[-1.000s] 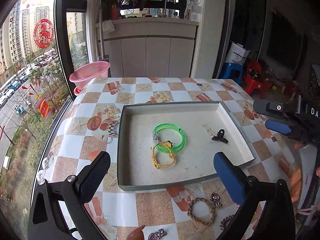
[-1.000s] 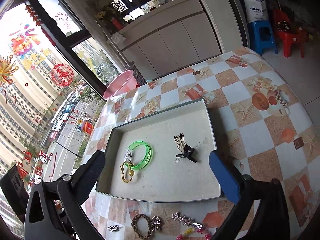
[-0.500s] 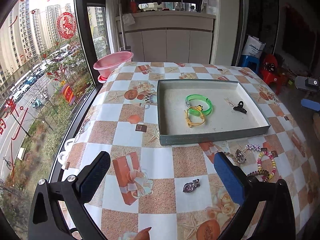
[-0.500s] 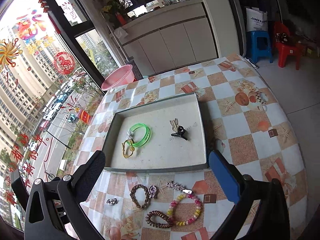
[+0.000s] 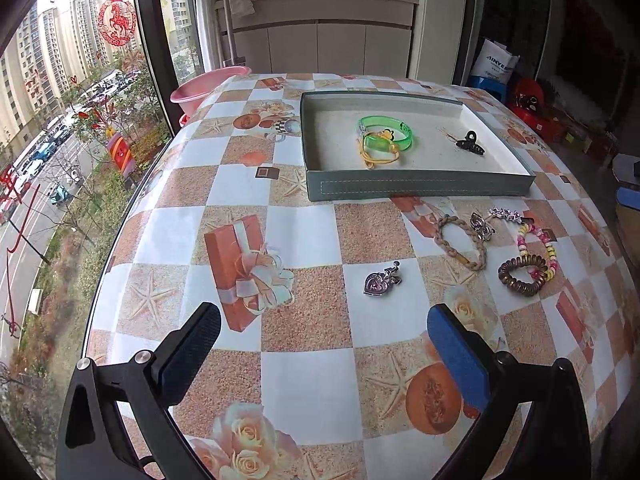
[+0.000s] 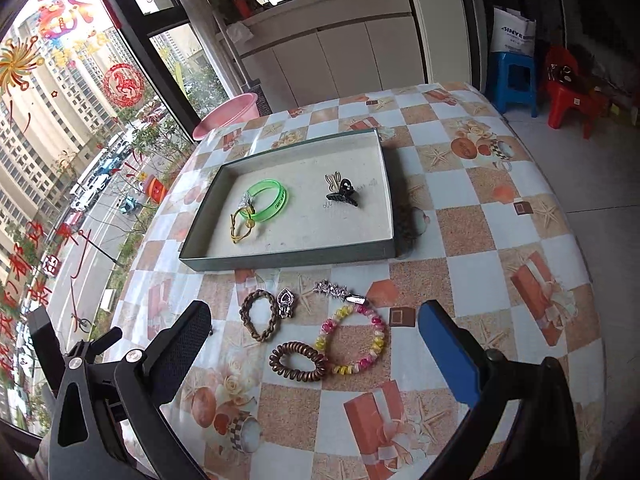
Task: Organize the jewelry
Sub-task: 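Withdraw both tools from the tray toward the remaining jewelry, then grasp the heart pendant with the left tool while the right tool grasps the beaded bracelet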
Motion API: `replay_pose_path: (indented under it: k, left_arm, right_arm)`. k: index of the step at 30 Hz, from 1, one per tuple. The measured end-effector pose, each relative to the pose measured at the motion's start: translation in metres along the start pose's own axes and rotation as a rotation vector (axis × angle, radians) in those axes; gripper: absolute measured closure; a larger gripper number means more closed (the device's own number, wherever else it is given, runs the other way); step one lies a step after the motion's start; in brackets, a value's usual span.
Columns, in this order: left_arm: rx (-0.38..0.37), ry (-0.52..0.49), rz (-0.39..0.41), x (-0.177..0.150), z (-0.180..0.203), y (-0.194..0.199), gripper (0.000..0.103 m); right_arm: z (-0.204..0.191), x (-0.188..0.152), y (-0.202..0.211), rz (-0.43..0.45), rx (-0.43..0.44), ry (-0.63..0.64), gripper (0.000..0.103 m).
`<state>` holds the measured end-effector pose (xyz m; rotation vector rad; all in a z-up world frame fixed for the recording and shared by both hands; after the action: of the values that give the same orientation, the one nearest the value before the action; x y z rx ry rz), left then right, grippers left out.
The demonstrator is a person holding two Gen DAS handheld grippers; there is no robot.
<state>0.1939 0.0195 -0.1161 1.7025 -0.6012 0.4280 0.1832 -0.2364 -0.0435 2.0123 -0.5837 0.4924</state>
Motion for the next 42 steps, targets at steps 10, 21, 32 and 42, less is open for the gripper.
replay_pose_path:
  k: [10,21,32,42]
  left_arm:
    - [0.02,-0.011,-0.048,-0.017,0.005,-0.019,0.0]
    - [0.004,-0.06,-0.038,-0.002,0.026,-0.035,0.0]
    - [0.002,-0.12,-0.051,0.005,0.04,-0.05,0.009]
    - [-0.104,-0.178,-0.04,0.003,0.065,-0.037,0.06]
  right_arm:
    - [0.039,-0.05,-0.025,-0.119,-0.108,-0.027,0.0]
    - [0.093,-0.063,-0.041,-0.165,-0.232,-0.105,0.0]
    - [0.089,-0.055,-0.063,-0.194,-0.308,-0.013,0.015]
    - [0.061,-0.056,-0.076,-0.232,-0.285,0.091,0.044]
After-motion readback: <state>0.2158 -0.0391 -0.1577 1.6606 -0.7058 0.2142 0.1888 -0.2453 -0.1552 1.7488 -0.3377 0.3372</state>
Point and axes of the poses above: each gripper's, at about its wrist camera, not at the fingertips, and y roughly against the way its jaws point, z to its right, x to its top, the point moved 9 cm from there along -y, roughly the way its jaws point, and after that the axes turned 14 degrees about x, right-handed, at the moved point
